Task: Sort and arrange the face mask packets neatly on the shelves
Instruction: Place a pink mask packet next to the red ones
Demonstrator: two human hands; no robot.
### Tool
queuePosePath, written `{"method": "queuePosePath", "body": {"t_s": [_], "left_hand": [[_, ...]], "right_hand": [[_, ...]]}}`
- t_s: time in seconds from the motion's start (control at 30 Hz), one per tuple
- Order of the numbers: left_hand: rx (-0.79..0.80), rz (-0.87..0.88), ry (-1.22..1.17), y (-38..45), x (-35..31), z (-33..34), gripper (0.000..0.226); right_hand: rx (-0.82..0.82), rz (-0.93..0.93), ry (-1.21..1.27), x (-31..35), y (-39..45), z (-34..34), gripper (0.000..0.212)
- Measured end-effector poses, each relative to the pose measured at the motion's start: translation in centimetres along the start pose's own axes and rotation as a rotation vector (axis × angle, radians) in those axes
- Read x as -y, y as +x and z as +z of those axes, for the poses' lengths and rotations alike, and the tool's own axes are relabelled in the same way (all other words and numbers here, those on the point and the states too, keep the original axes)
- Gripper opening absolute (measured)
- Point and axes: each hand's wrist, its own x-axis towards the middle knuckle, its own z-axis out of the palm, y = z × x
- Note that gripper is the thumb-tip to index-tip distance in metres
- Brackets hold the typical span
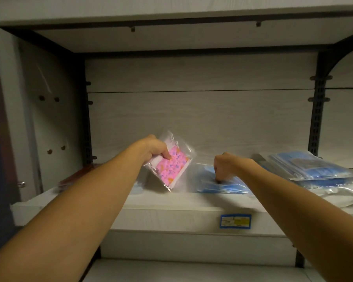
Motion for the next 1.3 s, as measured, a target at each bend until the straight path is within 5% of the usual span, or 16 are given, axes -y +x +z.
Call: {"method": "queuePosePath", "body": {"t_s": [0.17, 0.33, 0.43, 0.6, 0.73, 0.9, 1.0, 1.3], "left_hand": [[-0.105, 0.237, -0.274, 0.6, 0.5, -2.1, 0.046], [-0.170, 0.392, -0.469, 1.7, 1.1, -1.4, 0.037], [-0.148, 0.441, -0.530, 3.1, 1.8, -0.9, 0.036], [-0.133, 0.456, -0.584, 5.3, 3.0, -0.6, 0.031], [-0.100, 0.446, -0.569, 7.2, 4.0, -0.6, 0.048], [-0.072, 0.459, -0.514, 9.1, 4.4, -0.5, 0.060], [-0.089, 0.458, -0.519, 10.0, 4.8, 0.1, 0.040], [-0.100, 0.495, -0.534, 11.9, 6.2, 0.9, 0.062]], "right_hand": [[-0.123, 0.083, 0.168, 1.0, 1.2, -0.6, 0.027], [-0.168, -0.060, 1.313, 4.3, 1.1, -1.8, 0.079], [-0.223, -0.087, 1.543, 5.7, 2.2, -1.7, 0.110], [-0.348, -0.016, 1.628, 6.3, 4.5, -0.9, 0.060], [-0.324, 0.037, 1.613, 6.9, 6.0, -0.2, 0.063], [-0.405, 0.059, 1.547, 7.0, 7.4, -0.3, 0.031], [-0.421, 0.049, 1.530, 7.0, 8.2, 0.0, 0.031], [-0.443, -0.018, 1.589, 7.2, 9.7, 1.8, 0.028]]}}
